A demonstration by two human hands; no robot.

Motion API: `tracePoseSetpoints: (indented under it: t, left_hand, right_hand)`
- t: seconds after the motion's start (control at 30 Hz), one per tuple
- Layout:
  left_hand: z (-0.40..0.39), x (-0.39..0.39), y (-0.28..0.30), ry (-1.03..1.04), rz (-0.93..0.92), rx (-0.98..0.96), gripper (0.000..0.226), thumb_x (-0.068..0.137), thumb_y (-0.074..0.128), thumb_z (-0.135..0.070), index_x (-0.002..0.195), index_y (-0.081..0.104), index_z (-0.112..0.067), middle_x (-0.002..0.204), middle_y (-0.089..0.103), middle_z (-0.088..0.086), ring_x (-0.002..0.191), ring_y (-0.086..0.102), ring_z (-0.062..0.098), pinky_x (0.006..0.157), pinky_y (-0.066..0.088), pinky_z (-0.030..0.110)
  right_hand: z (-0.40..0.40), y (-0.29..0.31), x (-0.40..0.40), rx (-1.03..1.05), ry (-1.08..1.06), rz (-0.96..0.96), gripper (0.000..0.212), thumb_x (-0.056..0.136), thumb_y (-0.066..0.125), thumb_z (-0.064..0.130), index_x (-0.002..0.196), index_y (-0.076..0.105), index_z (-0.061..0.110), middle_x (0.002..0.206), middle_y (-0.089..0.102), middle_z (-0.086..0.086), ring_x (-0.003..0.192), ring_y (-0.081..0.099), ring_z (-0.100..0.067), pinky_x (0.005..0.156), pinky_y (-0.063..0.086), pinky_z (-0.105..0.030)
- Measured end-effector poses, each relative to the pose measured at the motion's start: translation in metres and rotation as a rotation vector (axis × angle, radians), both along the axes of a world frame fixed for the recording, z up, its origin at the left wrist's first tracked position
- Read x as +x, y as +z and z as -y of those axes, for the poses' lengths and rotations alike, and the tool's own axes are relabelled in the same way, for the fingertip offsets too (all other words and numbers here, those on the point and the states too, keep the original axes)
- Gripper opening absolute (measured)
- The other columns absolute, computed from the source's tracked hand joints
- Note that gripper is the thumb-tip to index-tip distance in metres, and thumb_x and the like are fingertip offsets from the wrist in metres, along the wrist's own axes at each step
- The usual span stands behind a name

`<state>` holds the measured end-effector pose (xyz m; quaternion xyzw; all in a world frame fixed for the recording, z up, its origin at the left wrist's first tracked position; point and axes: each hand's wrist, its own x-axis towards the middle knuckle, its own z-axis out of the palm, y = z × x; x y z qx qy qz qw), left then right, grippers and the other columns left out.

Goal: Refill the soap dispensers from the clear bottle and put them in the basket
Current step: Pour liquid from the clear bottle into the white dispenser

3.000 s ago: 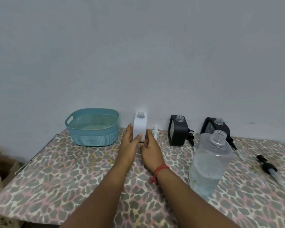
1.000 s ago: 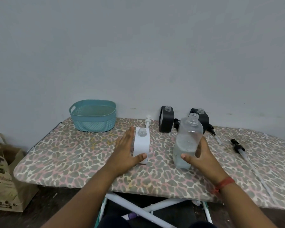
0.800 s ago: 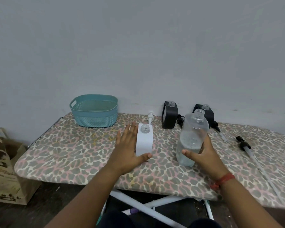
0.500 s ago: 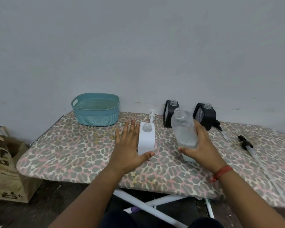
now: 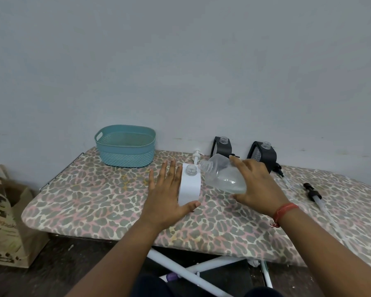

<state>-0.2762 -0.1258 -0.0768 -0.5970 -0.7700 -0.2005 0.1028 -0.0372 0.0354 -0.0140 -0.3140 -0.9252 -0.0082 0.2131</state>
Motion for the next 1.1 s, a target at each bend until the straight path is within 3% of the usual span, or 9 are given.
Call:
tracePoseSetpoints:
  t: [0.5,1.1]
  left_hand:
    - [-0.001,-0.001,-0.002,-0.002,-0.015,0.009,0.115,0.081,0.017,-0.096,0.164,-0.009,-0.021,0.171,-0.016,0.001,0.156,-0.023,0.019,0.123,-0.009,0.060]
    - [0.000,0.000,-0.002,0.009,-0.019,0.010,0.113,0.083,0.019,-0.095,0.164,-0.010,-0.021,0.171,-0.018,0.001,0.155,-0.025,0.019,0.123,-0.011,0.059]
  right_hand:
    - [0.000,0.019,-0.002,0.072,0.002,0.082,0.108,0.071,0.079,0.047,0.157,0.015,0.035,0.135,0.043,-0.003,0.122,0.040,-0.022,0.104,0.040,-0.034]
    - [-0.001,0.041,-0.005,0.220,0.008,0.193,0.105,0.067,0.081,0.042,0.155,0.024,0.032,0.127,0.050,-0.004,0.111,0.048,-0.026,0.094,0.046,-0.036]
